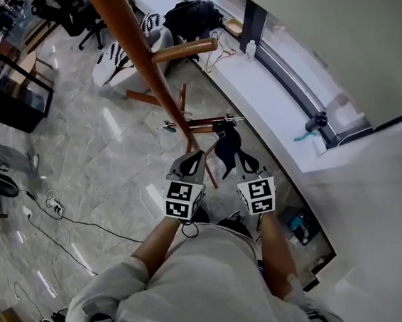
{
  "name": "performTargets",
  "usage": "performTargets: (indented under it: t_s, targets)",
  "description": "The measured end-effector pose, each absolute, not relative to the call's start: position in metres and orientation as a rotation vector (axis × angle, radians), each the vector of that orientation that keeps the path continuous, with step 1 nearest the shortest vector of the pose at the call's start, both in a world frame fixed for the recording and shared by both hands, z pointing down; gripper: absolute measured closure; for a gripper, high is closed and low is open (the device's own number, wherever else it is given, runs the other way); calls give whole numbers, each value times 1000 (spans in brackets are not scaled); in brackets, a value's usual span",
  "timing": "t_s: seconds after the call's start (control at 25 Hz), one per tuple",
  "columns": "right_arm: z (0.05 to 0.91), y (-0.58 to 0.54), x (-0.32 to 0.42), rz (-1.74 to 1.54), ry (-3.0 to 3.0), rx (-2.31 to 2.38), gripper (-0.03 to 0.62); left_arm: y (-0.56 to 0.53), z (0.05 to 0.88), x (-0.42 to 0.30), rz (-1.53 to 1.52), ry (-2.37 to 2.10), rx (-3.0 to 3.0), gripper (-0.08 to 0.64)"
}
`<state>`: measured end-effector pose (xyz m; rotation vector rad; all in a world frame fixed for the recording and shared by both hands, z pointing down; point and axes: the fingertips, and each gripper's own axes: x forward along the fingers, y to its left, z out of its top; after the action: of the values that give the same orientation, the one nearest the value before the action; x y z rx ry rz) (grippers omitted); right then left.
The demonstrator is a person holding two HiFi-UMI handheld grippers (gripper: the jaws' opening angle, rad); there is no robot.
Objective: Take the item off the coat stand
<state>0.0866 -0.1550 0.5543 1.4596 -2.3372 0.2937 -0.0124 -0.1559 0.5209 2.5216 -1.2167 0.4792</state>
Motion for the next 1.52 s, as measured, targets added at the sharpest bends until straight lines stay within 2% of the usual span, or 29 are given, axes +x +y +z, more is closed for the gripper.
performTargets:
  t_s: [0.84,1.52]
  targets:
    - [557,-105,168,359,-2163,1723,584,-136,525,65,518,-970,2651,549]
    - [513,-42,253,315,-1904,2137,584,-121,513,148,539,-672,2834,549]
